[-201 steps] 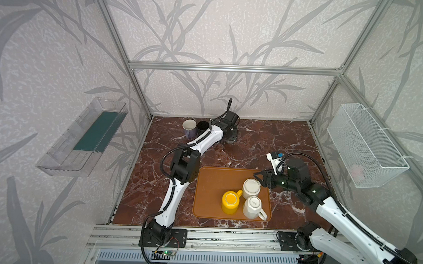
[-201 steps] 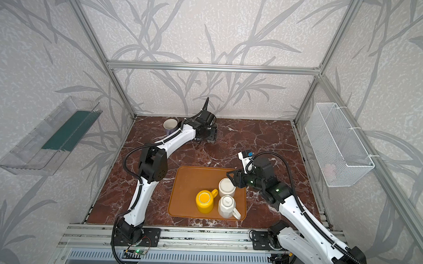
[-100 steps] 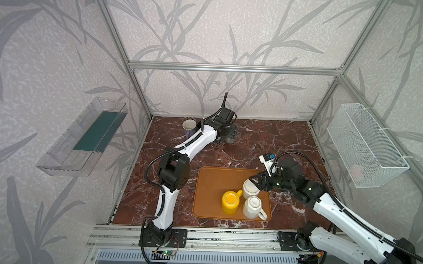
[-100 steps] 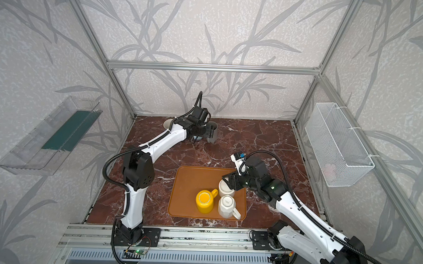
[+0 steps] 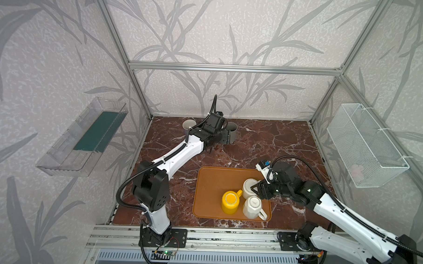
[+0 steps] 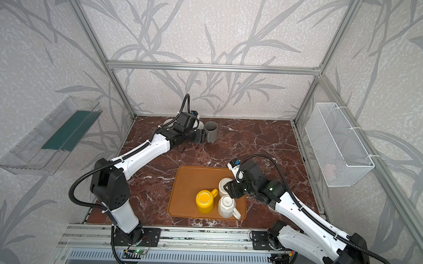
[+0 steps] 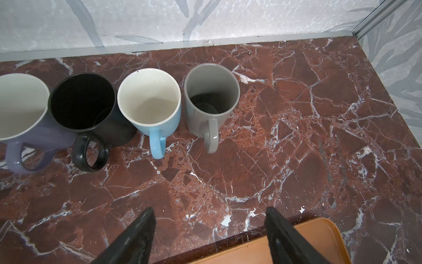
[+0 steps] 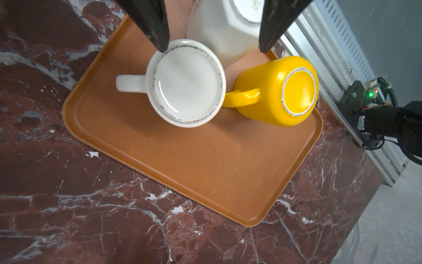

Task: Turn the mug right side up
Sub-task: 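Open the left gripper off the grey mug while the right gripper nears the tray, then move the right gripper over the upside-down yellow mug on the tray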

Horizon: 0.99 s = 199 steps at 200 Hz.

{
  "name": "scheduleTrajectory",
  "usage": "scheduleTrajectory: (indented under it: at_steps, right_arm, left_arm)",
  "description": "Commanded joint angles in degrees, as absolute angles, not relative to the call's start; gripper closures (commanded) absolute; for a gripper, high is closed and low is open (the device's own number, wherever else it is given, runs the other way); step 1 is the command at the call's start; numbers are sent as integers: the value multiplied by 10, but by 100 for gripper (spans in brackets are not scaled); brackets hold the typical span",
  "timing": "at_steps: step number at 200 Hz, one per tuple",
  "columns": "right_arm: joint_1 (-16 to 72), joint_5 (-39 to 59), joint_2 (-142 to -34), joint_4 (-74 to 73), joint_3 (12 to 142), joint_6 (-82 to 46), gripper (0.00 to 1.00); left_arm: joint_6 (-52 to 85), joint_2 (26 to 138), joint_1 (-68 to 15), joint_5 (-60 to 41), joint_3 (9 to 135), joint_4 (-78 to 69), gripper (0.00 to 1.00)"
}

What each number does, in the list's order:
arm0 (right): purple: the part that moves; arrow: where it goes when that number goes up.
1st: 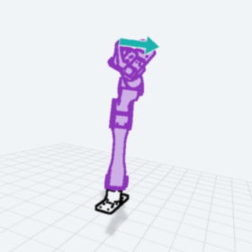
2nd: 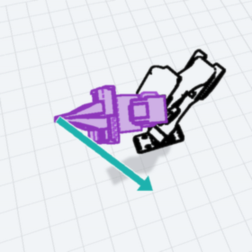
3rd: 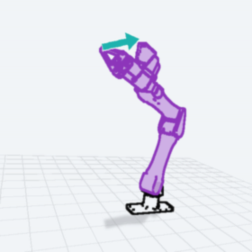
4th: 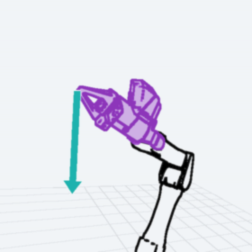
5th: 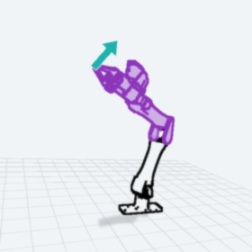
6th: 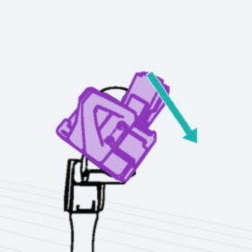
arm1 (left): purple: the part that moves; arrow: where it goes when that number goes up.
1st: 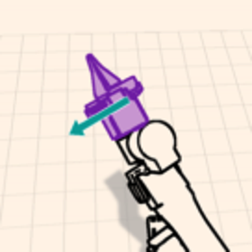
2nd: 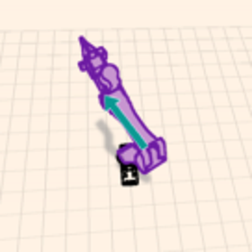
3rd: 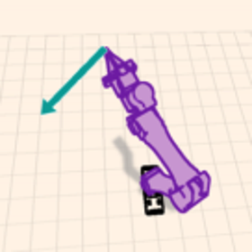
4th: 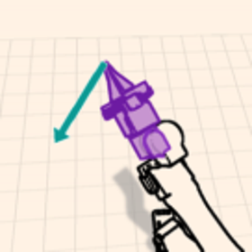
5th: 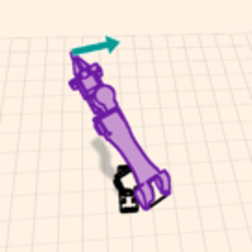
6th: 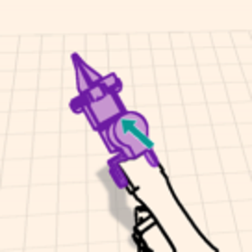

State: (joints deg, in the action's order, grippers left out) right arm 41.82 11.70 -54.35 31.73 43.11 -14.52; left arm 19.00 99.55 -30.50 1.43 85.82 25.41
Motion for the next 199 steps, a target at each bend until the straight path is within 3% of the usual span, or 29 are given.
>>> scheduleTrajectory:
  at_steps: [1,126,199]
  right_arm:
    - [447,107,-539,350,455,-122,35]
    - [567,127,-644,337,514,-34,26]
    - [620,134,-713,355,538,-13,27]
  left_arm:
    - [197,962,-312,14,822,218,23]
    - [198,831,-313,63,662,227,23]
    - [195,790,-313,76,640,237,23]
